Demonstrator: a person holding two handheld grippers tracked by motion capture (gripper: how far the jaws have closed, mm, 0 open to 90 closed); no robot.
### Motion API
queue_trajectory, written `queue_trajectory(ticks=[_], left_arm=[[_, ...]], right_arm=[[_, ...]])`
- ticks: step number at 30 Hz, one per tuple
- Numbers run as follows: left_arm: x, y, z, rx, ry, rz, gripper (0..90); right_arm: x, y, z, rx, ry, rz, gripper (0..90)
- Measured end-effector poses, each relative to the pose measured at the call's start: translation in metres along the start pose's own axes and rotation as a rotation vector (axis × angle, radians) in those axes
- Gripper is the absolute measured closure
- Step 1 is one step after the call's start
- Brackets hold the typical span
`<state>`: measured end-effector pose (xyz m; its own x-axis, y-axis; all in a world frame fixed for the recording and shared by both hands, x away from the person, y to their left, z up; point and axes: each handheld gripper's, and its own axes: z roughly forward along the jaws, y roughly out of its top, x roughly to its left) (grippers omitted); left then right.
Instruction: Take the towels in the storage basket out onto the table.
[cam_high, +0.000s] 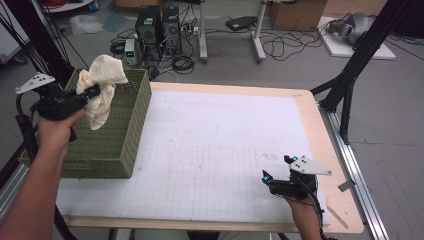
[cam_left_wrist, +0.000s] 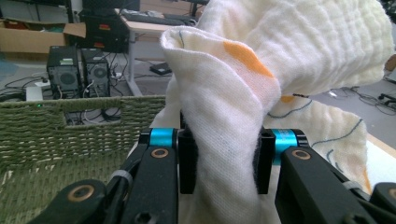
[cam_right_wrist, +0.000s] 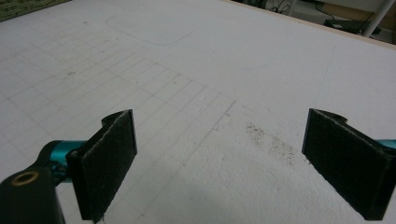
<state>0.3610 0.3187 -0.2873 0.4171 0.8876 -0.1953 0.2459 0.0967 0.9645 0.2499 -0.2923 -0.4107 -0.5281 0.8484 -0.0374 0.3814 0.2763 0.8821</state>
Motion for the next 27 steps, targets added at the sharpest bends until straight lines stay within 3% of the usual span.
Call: queue_trajectory(ticks=[10,14,21,27], left_arm=[[-0.01,0.008,0.0,-0.009,-0.026,0.011,71.1],[-0.02,0.015,-0.002,-0.028,-0.067,0.026,71.2],[-0.051,0.032,-0.001,-0.063,-0.156,0.077,71.2],[-0.085,0.038,0.008,-0.064,-0.259,0.107,71.3]], right_arm=[[0.001,0.0,0.0,-0.003,0.001,-0.003,9.3],[0.001,0.0,0.001,0.001,0.0,-0.005,9.3],[0.001,0.001,0.001,-0.003,0.002,-0.004,9.3],[0.0,0.001,0.001,-0.009,0.003,0.001,9.3]])
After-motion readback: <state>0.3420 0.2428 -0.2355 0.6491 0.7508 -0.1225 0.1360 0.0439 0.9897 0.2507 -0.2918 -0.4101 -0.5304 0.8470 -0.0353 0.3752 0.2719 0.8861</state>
